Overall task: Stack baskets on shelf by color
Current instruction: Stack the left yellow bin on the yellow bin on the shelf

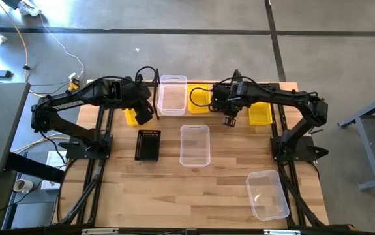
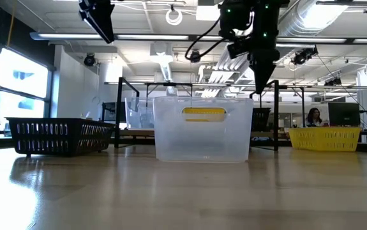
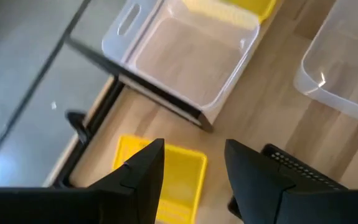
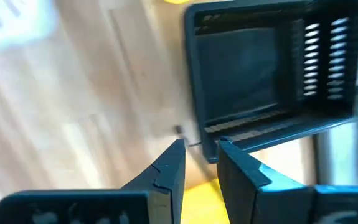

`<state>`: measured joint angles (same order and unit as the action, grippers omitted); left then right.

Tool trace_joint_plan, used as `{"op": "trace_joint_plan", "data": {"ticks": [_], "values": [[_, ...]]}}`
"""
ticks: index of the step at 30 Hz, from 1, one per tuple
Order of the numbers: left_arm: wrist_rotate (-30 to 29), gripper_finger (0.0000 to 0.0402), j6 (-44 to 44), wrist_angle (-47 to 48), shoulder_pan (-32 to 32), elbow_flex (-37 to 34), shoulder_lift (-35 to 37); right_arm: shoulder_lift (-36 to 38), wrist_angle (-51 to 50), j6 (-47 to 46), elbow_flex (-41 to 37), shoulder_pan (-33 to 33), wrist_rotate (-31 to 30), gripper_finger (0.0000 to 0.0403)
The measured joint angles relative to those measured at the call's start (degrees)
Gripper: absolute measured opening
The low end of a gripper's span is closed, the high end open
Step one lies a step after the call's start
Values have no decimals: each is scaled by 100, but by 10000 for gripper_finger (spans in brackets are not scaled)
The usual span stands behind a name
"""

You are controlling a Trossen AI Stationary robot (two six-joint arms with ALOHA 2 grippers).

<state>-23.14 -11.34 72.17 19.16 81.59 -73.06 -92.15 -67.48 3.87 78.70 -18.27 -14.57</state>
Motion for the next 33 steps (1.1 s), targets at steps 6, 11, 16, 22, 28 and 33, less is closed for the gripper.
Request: {"op": "trace_joint_plan", "data": {"ticks": [6, 11, 16, 22, 28, 33], "values": [[-136, 158, -1052, 695, 51, -1, -2, 1, -29, -771, 0, 445, 131, 78], [-136, 158, -1441, 864, 226, -251, 10, 1, -29, -994, 0, 761, 0, 78], [21, 158, -1839, 809, 617, -937, 162, 1, -29, -932, 0, 904, -286, 78], [68, 158, -2871, 730, 1055, -1485, 310, 1, -85, -195, 0, 795, -325, 78], [133, 158, -3727, 684, 1350, -1950, 315, 143, -239, 404, 2, 483, -450, 78], [432, 158, -4290, 245, 1612, -2552, 313, 451, -209, 800, 2, 200, -476, 78]]}}
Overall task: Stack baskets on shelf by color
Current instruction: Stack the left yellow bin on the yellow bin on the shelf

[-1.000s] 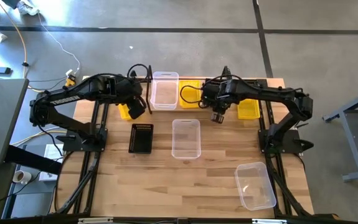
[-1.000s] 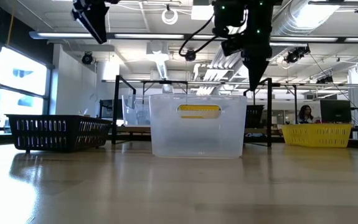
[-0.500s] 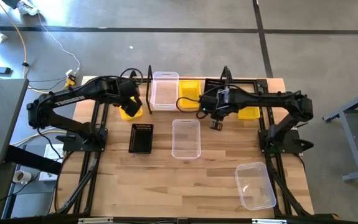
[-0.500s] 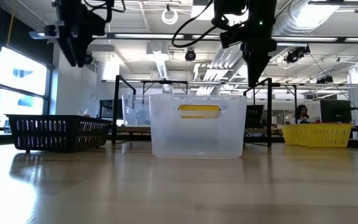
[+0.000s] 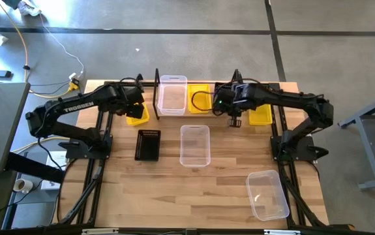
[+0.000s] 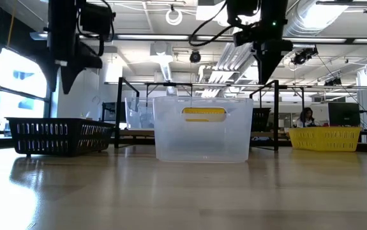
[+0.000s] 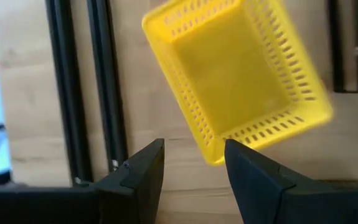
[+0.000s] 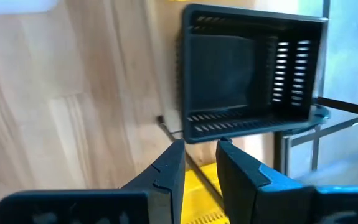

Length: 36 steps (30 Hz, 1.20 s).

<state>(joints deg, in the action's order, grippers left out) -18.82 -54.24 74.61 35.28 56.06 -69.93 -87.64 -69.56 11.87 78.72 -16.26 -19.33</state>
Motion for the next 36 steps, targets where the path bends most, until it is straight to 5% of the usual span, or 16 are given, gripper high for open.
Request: {"op": "trace_joint_plan", "data": {"ticks": [28, 36], "values": [[-21, 156, -1274, -2707, 1108, -1947, -282, 647, 408, 1350, 0, -598, 83, 78], [128, 73, -1219, -3159, 1274, -2077, -284, 647, 432, 1370, 0, -595, 128, 78]]}}
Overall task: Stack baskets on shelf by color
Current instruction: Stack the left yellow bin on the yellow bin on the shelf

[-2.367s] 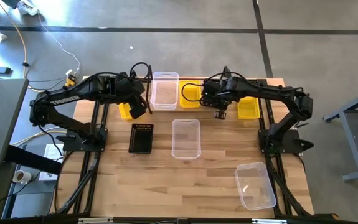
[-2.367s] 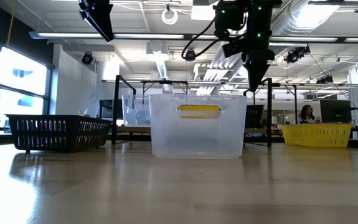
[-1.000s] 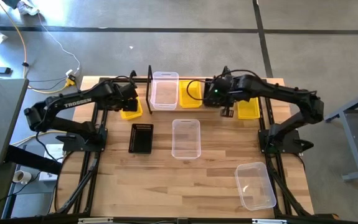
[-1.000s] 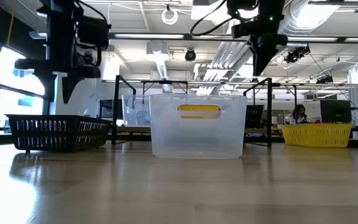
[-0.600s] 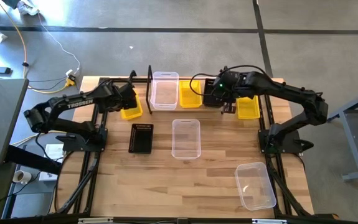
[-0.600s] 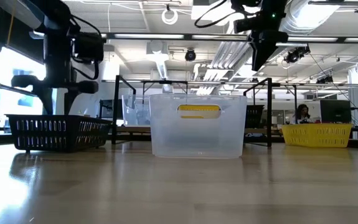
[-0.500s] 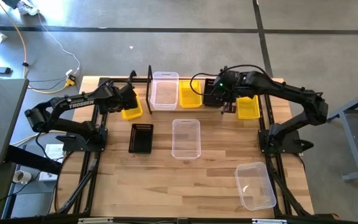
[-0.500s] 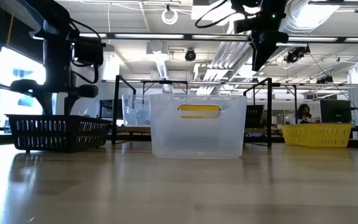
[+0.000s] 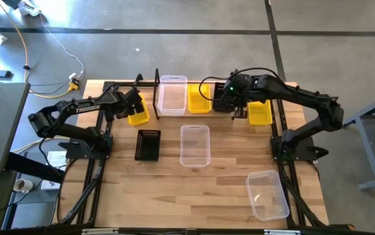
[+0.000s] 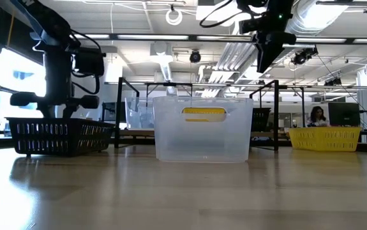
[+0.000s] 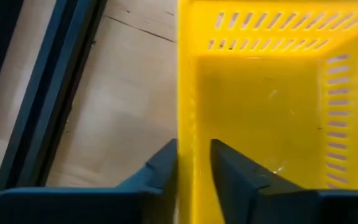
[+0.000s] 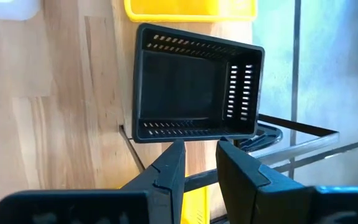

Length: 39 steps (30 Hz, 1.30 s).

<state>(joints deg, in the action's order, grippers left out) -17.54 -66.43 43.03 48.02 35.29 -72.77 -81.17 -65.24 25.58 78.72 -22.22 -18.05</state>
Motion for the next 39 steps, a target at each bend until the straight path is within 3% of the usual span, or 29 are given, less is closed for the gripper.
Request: {"op": "trace_joint_plan", "data": {"ticks": [5, 16, 28, 39], "values": [[44, 8, -4, -57, 41, 2, 2, -4, -1, 0, 0, 0, 206, 78], [209, 3, -33, 237, -10, 154, 714, -4, -1, -2, 0, 2, 642, 78], [-837, 1, 777, 737, -10, 1510, 2068, -4, -7, -656, 0, 270, 672, 78], [-631, 0, 1817, 727, -496, 3259, 2310, -4, -1, -1733, 0, 1101, 720, 78]]}}
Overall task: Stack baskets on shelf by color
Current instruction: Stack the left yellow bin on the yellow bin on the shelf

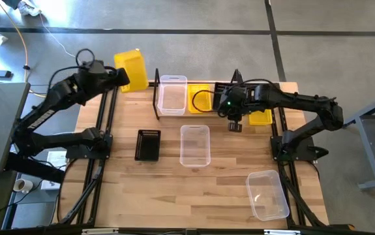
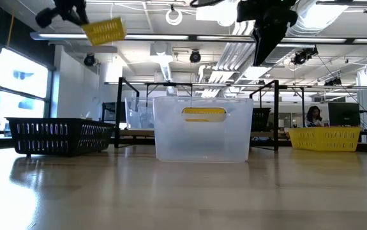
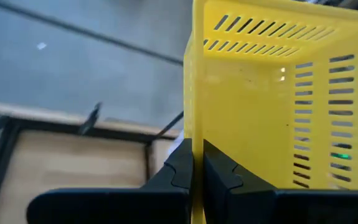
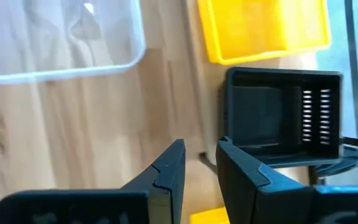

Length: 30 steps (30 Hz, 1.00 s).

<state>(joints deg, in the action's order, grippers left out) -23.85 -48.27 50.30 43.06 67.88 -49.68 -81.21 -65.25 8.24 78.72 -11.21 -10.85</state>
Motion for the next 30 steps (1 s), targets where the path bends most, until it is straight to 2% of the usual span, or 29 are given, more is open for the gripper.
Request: {"op": "trace_joint_plan", "data": {"ticks": [6, 11, 17, 21, 30], "values": [[-66, 0, 198, -3, -696, 619, -156, 0, 141, -527, 0, 499, -50, 78], [-96, 0, 24, 54, -1518, 686, -416, 0, 555, -735, 0, 927, 129, 78], [-642, 0, -628, 663, -2571, 686, -1029, -2, 1189, -843, 0, 1441, 439, 78], [-836, 0, -1071, 747, -3065, 684, -1472, -2, 1662, -838, 0, 1749, 541, 78], [-874, 0, -2029, 749, -3715, 684, -2495, -4, 2555, -465, 0, 2265, 542, 78]]}}
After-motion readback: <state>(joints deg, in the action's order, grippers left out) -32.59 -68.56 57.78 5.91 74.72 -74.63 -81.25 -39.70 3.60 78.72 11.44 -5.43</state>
